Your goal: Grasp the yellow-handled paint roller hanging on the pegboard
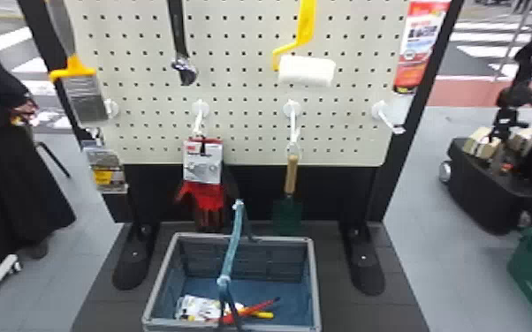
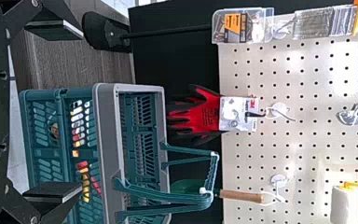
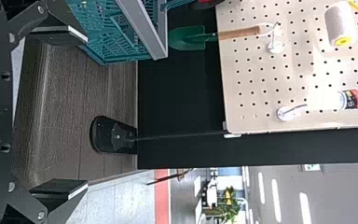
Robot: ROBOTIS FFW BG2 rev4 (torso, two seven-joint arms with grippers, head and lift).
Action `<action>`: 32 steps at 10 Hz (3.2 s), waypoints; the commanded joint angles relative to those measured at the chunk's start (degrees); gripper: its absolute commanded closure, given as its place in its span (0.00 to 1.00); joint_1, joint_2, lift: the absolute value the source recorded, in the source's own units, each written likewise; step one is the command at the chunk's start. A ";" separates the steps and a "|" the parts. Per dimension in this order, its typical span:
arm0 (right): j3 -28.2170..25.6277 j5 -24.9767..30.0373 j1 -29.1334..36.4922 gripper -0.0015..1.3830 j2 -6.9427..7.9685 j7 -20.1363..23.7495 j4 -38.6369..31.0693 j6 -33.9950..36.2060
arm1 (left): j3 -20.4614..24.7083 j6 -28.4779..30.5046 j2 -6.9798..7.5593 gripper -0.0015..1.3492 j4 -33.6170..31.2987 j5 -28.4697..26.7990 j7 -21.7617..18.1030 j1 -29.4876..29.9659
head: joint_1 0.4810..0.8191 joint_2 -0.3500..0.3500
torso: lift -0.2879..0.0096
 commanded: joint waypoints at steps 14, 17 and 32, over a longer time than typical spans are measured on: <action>2.73 4.02 -8.53 0.15 -1.05 2.73 -31.04 25.63 | -0.39 0.82 -0.08 0.12 1.12 0.29 -0.78 -0.98 | 0.20 0.50 | 0.63; 2.82 6.92 -17.88 0.15 -1.32 9.15 -37.79 35.65 | -0.56 1.44 0.71 0.12 1.12 0.38 -0.78 -1.48 | 0.20 0.50 | 0.63; 20.75 -10.75 -66.48 0.15 -14.50 13.37 -9.53 43.12 | -8.03 4.78 6.60 0.12 3.80 3.45 0.71 -9.35 | 0.20 0.50 | 0.63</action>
